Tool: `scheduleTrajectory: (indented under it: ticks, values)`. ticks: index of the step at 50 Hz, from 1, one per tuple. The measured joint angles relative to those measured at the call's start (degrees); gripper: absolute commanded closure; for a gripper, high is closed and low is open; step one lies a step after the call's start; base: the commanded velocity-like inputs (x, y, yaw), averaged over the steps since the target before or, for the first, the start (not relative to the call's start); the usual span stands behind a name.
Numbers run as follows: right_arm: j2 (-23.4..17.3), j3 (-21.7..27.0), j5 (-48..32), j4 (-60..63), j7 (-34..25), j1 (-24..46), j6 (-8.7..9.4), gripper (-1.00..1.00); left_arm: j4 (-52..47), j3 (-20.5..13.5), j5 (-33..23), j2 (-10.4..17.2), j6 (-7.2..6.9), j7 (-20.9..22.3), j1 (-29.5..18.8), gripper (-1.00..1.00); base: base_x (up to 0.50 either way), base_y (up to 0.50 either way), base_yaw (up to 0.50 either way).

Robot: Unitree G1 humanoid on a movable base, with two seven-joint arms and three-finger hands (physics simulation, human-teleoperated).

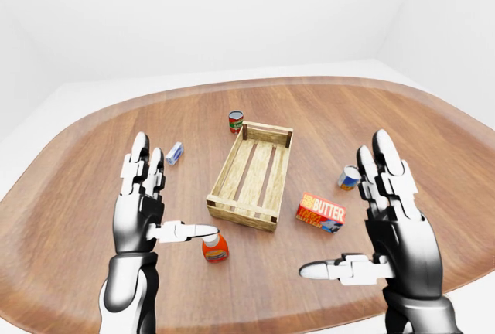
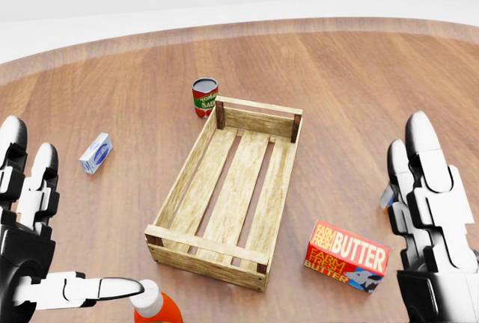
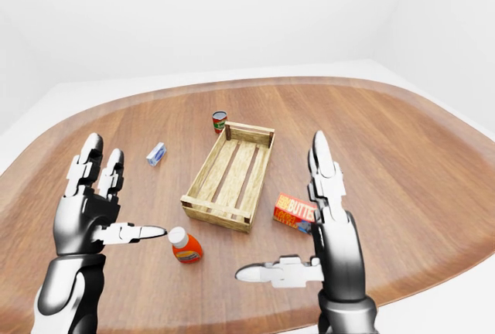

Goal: Pick up the butter and put it in the tray.

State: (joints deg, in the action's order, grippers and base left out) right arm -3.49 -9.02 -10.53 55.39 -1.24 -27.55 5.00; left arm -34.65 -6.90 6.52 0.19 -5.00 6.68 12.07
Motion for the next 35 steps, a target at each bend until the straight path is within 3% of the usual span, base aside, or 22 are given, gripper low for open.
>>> scheduleTrajectory:
  ticks: [6,13,19,25,35]
  values:
    - [0.8,6.2,-3.4,4.6,-5.8,-0.1,0.0,-1.0,0.1,0.0,0.0,0.0,0.0,0.0,0.0,-1.0,0.0,0.0,0.0]
    - [2.0,17.5,-10.2,4.6,-17.9,4.1,0.0,-1.0,0.3,0.0,0.0,0.0,0.0,-0.1,-0.1,-1.0,0.0,0.0,0.0]
    - [1.0,23.4,-16.3,4.6,-25.9,8.2,0.0,-1.0,0.5,0.2,-0.3,-0.1,0.0,-0.2,0.0,-1.0,0.0,0.0,0.0]
    - [-1.2,26.0,-20.6,4.0,-29.8,12.0,0.0,-1.0,0.6,0.5,-0.4,0.0,0.0,-0.2,0.0,-1.0,0.0,0.0,0.0]
    - [-5.4,25.7,-27.2,-1.7,-33.2,17.8,0.0,-1.0,0.6,1.0,-0.8,-0.1,0.0,-0.1,0.3,-1.0,0.0,0.0,0.0]
